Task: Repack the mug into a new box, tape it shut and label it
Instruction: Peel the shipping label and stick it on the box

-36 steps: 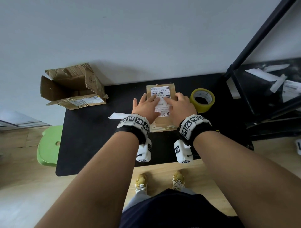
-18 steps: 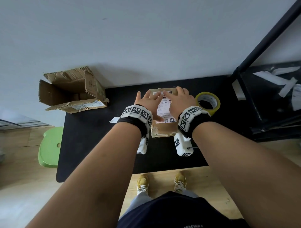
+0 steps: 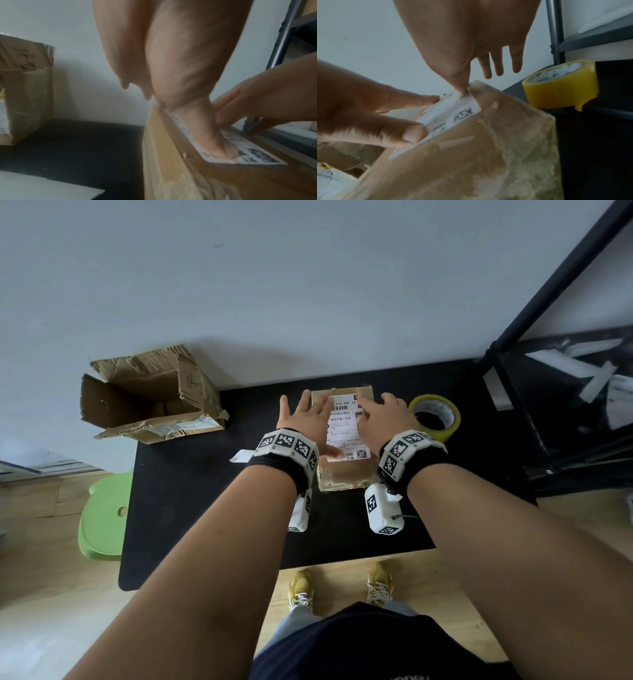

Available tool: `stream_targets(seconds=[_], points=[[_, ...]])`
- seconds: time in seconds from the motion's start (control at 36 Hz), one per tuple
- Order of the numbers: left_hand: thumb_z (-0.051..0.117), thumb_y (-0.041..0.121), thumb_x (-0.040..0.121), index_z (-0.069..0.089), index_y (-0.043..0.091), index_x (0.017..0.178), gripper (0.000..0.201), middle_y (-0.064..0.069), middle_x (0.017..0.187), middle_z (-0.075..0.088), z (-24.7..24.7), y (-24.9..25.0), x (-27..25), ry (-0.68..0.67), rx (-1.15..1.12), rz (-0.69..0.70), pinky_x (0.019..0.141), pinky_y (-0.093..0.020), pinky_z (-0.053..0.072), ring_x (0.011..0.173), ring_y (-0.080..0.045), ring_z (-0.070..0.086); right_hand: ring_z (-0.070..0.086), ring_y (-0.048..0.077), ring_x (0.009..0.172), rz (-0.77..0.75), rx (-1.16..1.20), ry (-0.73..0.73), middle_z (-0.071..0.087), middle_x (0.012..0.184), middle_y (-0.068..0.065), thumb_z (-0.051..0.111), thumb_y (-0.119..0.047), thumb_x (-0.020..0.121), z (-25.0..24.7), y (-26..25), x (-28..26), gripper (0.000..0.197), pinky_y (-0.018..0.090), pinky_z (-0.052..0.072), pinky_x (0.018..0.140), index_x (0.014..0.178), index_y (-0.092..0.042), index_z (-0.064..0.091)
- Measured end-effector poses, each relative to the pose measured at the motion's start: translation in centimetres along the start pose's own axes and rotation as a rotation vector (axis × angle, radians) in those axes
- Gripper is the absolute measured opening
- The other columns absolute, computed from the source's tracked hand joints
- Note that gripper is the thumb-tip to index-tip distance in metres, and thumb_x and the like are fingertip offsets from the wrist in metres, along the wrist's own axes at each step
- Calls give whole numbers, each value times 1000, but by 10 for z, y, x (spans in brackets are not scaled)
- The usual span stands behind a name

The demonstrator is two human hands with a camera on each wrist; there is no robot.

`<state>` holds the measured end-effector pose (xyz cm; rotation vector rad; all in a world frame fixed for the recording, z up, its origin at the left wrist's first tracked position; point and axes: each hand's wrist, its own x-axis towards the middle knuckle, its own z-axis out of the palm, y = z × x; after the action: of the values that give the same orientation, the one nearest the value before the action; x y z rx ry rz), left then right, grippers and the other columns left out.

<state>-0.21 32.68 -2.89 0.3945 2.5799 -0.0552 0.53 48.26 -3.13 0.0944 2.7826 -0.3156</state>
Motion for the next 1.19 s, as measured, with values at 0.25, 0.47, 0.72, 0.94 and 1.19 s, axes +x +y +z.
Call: stream_targets(seconds=[0.25, 0.47, 0.72, 0.94, 1.19], points=[[42, 63, 90, -8, 20, 153, 91, 7, 160, -13, 12, 7, -15, 3, -40, -47, 115, -60, -8, 147, -20, -16, 40, 29, 128, -28, 33, 23, 40, 143, 8, 35, -32, 101, 10, 12, -15, 47, 44, 44, 99, 147, -43, 33], [29, 41, 102, 1, 20, 154, 62, 5, 161, -6, 33, 26, -37, 153, -69, -82, 116, -57, -6, 148, -21, -10, 57, 27, 103, -41, 168, 108, 52, 123, 8, 43, -33, 100, 28, 16, -34, 37, 41, 54, 81, 136, -37, 53], [31, 25, 103, 14, 24, 152, 52, 8, 161, 5, 55, 39, -49, 319, -276, -103, 119, -50, 7, 148, -22, 1, 65, 20, 101, 6, 450, 114, 68, 119, 0, 58, -26, 95, 32, 24, -57, 31, 35, 54, 86, 124, -29, 66], [48, 20, 98, 41, 20, 144, 47, 1, 154, 32, 65, 40, -57, 501, -804, -192, 116, -36, 25, 142, -21, 27, 57, 24, 120, 177, 532, 112, 55, 138, 3, 57, -24, 94, 34, 19, -61, 61, 34, 49, 92, 150, -25, 33], [46, 38, 97, 60, 12, 119, 37, -1, 112, 66, 59, 38, -48, 271, -1057, -387, 82, -34, 51, 97, -23, 63, 61, 26, 111, 248, 641, -54, 63, 126, 6, 51, -48, 94, 41, 12, -57, 52, 37, 49, 91, 132, -13, 53]])
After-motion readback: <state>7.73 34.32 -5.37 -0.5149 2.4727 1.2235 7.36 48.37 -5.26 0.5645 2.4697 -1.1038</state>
